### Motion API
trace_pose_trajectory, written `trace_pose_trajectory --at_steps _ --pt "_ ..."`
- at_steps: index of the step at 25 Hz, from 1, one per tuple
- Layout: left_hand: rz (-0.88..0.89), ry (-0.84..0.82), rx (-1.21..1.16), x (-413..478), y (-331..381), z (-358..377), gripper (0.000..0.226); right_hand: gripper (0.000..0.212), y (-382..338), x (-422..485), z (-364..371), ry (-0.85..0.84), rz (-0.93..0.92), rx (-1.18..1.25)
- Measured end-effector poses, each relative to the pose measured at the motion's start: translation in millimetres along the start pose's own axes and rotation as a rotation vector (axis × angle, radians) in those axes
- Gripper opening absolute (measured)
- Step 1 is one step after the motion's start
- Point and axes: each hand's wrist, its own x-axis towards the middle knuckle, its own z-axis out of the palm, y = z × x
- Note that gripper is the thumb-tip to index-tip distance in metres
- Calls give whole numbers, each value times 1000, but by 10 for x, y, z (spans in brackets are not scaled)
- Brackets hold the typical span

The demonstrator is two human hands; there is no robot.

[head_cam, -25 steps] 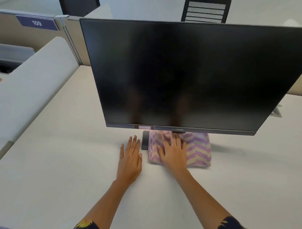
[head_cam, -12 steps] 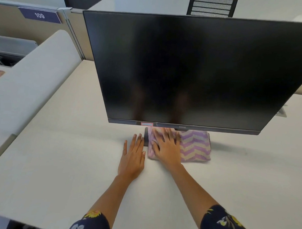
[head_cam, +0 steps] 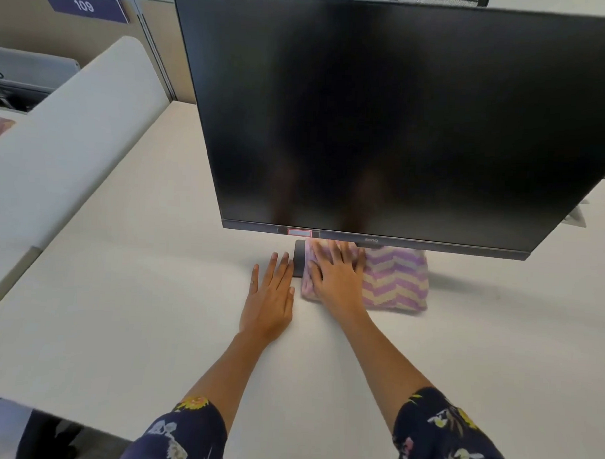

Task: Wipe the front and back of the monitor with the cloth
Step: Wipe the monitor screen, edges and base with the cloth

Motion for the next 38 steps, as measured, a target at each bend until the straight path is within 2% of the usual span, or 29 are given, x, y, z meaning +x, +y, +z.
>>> trace_pose_trajectory --at_steps 3,7,12,13,16,20,22,24,26,28,31,33,35,38 --pt "13 4 -10 -7 -7 -10 71 59 -7 37 45 -37 -136 -44" --pt "5 16 -5 1 -7 -19 67 55 300 -183 51 55 -257 -38" --pt "0 7 5 -16 0 -12 66 52 118 -38 21 53 76 98" --pt "0 1 12 -17 2 -14 65 53 -9 2 10 22 71 103" --pt "31 -19 25 -14 5 -14 65 62 -186 13 -3 -29 -120 34" --pt "11 9 16 1 -15 18 65 58 68 -185 77 72 -257 -2" --pt "1 13 34 -7 -8 22 64 54 197 -160 70 100 -203 -17" --pt "-3 8 33 -6 -12 23 63 51 164 -17 2 86 -65 -3" --pt "-13 -2 42 -6 -13 30 63 51 69 91 -32 34 -12 24" --pt "-18 -2 47 -5 -12 32 63 51 17 101 11 36 -77 13" --pt "-8 -9 22 -5 -13 23 64 54 202 -119 100 60 -346 -32" --pt "3 8 17 -13 -6 21 65 54 484 -185 54 48 -459 -51" --pt "6 9 3 -13 -10 12 65 51 632 -109 -20 86 -390 -44" --pt "-10 9 4 -17 -3 23 64 51 408 10 -26 112 -67 31"
